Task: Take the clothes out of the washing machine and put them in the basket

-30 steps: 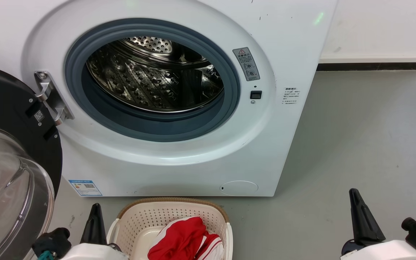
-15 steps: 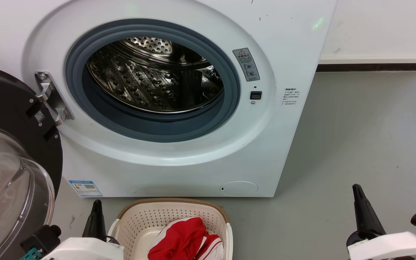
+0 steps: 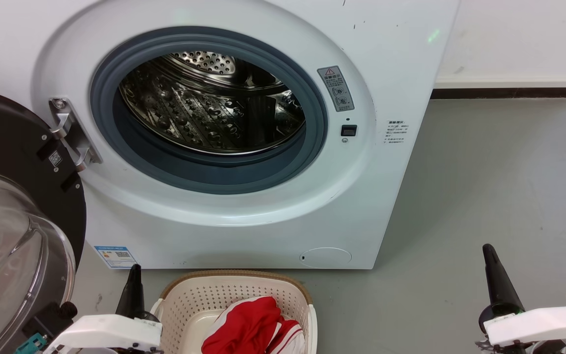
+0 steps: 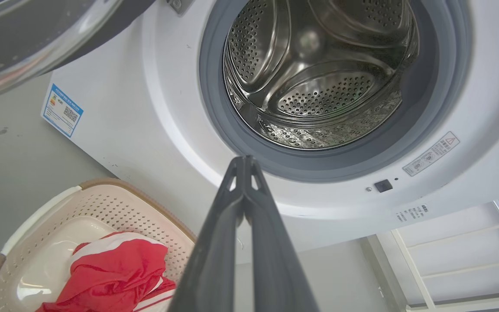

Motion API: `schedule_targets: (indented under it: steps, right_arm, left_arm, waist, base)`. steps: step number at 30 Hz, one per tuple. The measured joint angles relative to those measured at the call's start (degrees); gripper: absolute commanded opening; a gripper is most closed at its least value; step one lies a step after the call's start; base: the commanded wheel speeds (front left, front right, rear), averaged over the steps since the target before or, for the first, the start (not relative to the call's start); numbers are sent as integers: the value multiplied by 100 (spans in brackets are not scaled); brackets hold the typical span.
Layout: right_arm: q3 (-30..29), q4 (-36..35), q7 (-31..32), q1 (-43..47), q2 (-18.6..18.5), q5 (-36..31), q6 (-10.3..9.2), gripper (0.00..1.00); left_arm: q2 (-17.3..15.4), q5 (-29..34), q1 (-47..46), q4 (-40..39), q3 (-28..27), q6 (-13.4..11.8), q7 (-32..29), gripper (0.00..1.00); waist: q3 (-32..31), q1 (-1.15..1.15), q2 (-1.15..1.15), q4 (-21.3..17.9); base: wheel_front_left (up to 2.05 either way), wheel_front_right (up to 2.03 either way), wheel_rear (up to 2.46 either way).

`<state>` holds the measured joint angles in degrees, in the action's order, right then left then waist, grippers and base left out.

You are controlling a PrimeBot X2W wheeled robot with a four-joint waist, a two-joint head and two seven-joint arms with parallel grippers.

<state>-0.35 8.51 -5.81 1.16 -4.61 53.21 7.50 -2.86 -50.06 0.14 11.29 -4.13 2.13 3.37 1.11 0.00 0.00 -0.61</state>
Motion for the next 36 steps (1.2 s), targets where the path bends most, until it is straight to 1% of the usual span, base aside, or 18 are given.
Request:
schedule_targets:
  steps: [17,36]
  right_arm:
    - [-83,151,277,-148,-14,1173,0,0]
    - [-180,291,556,-356,-18,2263,-1,0]
  left_arm:
    - [0,-1188,-165,80,-66,145,-280,0]
    - [-1,-2309,-315,148,-136,293,-538,0]
  waist:
    - [-20,0,0,13]
    - [-43,0,0,28]
  base:
    - [0,0,0]
    - [0,0,0]
